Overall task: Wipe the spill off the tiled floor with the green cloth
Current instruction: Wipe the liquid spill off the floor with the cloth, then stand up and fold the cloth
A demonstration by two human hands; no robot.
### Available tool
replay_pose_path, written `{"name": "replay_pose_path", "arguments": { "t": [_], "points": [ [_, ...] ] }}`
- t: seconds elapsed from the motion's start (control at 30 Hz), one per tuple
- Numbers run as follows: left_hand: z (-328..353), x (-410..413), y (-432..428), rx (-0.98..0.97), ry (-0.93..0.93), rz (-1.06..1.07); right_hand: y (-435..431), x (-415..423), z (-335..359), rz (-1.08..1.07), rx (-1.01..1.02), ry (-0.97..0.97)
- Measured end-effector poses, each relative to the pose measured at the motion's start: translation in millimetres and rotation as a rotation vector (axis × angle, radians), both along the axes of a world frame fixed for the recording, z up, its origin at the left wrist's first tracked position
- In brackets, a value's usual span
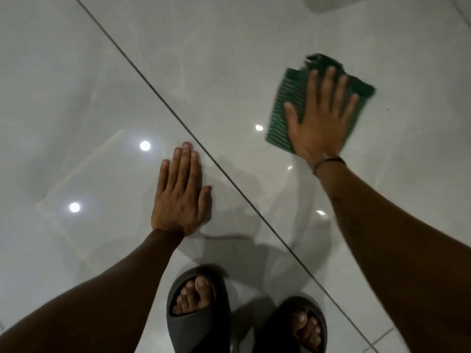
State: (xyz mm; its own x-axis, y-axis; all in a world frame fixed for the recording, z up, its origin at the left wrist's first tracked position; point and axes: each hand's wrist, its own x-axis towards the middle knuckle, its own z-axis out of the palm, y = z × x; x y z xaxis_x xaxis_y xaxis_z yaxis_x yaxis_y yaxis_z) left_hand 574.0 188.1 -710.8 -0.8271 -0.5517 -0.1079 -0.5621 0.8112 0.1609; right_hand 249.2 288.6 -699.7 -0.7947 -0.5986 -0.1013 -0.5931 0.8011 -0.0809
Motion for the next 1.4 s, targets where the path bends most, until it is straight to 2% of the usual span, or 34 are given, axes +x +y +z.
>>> {"name": "replay_pose_path", "arguments": {
  "t": [0.07,0.13,0.23,0.37,0.47,0.53,0.6,0.7,0.77,0.83,0.97,1.07,1.17,1.27,1.4],
  "points": [
    [0.7,0.8,-1.2,-0.004,-0.003,0.001,-42.2,24.4,0.4,0.078,-0.022,-0.021],
    [1.5,1.4,-0.5,-0.011,-0.004,-0.001,-60.4,62.5,1.8,0.263,-0.023,-0.044],
    [5.7,-1.7,2.6,0.017,-0.027,0.009,-31.7,111.1,-3.8,0.559,-0.015,-0.084],
    [13.2,-4.7,9.0,0.114,-0.067,0.072,44.1,126.5,-0.6,0.558,0.008,-0.137],
    [29.1,-13.5,23.9,0.215,-0.072,0.210,77.7,130.3,12.7,0.554,0.054,-0.194],
    [46.3,-29.5,40.3,0.244,-0.051,0.367,86.2,139.4,26.2,0.398,0.031,-0.265],
    [64.0,-53.1,56.9,0.289,-0.053,0.493,81.4,150.7,42.5,0.072,-0.007,-0.337],
    [80.6,-90.8,71.5,0.547,-0.124,0.624,59.1,152.6,64.5,-0.321,-0.025,-0.452],
    [91.9,-108.5,62.0,0.793,-0.189,0.707,41.9,137.8,82.6,-0.525,-0.112,-0.725],
    [114.0,-115.7,44.6,1.021,-0.146,0.800,32.6,120.8,110.4,-0.705,-0.212,-1.018],
    [211.7,-114.6,7.0,1.243,0.064,0.941,33.3,90.0,206.3,-0.893,-0.448,-1.289],
    [321.9,-127.8,-14.9,1.366,0.187,1.015,31.8,55.8,316.3,-0.903,-0.548,-1.357],
    [447.4,-155.5,-36.3,1.476,0.259,0.928,18.2,12.2,441.1,-0.833,-0.570,-1.329],
    [557.5,-210.7,-69.6,1.460,0.306,0.819,-8.3,-45.5,560.6,-0.726,-0.632,-1.218],
    [655.9,-306.5,-130.2,1.419,0.373,0.711,-61.8,-140.2,658.9,-0.613,-0.784,-1.071]
  ]
}}
